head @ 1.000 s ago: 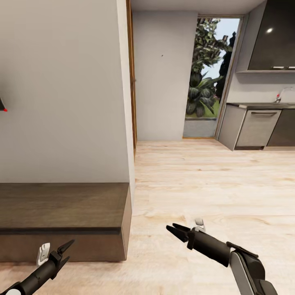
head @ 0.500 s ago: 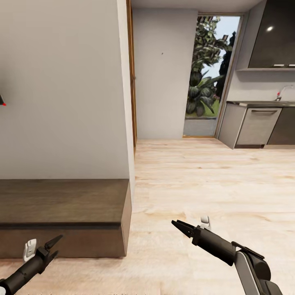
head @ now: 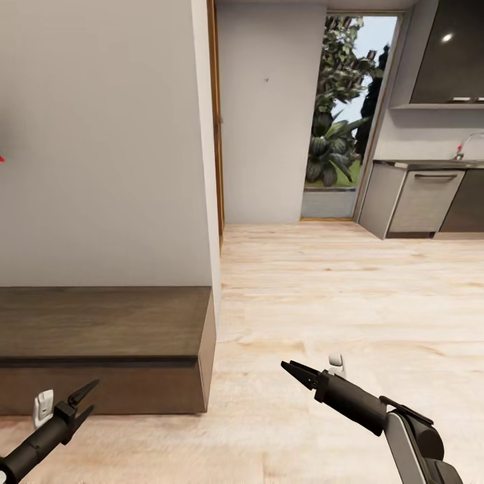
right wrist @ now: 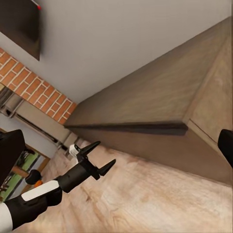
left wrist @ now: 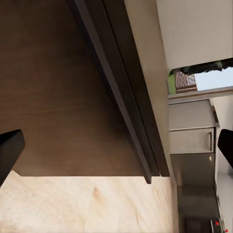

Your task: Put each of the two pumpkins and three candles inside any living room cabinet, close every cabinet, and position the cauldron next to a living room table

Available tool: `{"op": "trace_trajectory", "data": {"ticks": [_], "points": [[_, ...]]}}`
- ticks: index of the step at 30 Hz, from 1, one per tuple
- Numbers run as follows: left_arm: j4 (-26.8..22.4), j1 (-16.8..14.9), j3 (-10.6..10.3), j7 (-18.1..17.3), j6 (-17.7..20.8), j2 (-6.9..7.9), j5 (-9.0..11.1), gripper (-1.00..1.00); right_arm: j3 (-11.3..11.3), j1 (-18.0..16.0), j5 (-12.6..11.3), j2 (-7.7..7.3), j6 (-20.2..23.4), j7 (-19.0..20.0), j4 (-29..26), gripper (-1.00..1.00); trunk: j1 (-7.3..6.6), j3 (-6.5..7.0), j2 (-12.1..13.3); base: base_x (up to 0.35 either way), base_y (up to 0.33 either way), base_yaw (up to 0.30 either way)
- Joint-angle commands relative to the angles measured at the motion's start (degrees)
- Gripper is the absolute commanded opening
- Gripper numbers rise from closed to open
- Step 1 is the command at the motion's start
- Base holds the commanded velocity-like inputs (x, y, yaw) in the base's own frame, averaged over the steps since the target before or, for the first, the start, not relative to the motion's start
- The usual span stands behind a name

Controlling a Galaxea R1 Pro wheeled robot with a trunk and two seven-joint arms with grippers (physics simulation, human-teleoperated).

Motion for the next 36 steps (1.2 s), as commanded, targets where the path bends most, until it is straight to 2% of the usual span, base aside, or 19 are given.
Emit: {"op": "trace_trajectory", "data": {"ticks": [1,10,14,17,36], "points": [[0.0,0.0,0.1,0.0,0.5,0.02,0.4,1.00,0.0,0.0,-0.2,0.00,0.3,0.1,0.0,1.00,0.01,-0.28,0.0,0.000,0.000,0.000],[0.0,0.0,0.1,-0.5,0.5,0.06,0.6,1.00,0.1,0.0,-0.6,-0.09,0.3,1.5,0.0,1.00,0.24,-2.28,-0.2,0.000,0.000,0.000],[-1.0,0.0,0.1,-0.8,0.5,0.04,0.6,1.00,0.1,0.0,-0.8,-0.15,2.3,7.9,-0.1,1.00,0.29,-2.72,-0.2,0.000,0.000,0.000],[-2.2,0.0,0.1,-0.8,0.5,0.06,0.6,1.00,0.2,0.0,-0.9,-0.10,3.2,10.5,-0.1,1.00,0.29,-2.72,-0.2,0.000,0.000,0.000],[-2.4,0.1,0.1,-0.6,0.5,0.06,0.5,1.00,0.2,0.0,-0.1,0.00,3.2,10.9,0.0,1.00,0.29,-2.72,-0.2,0.058,0.000,0.000]]}}
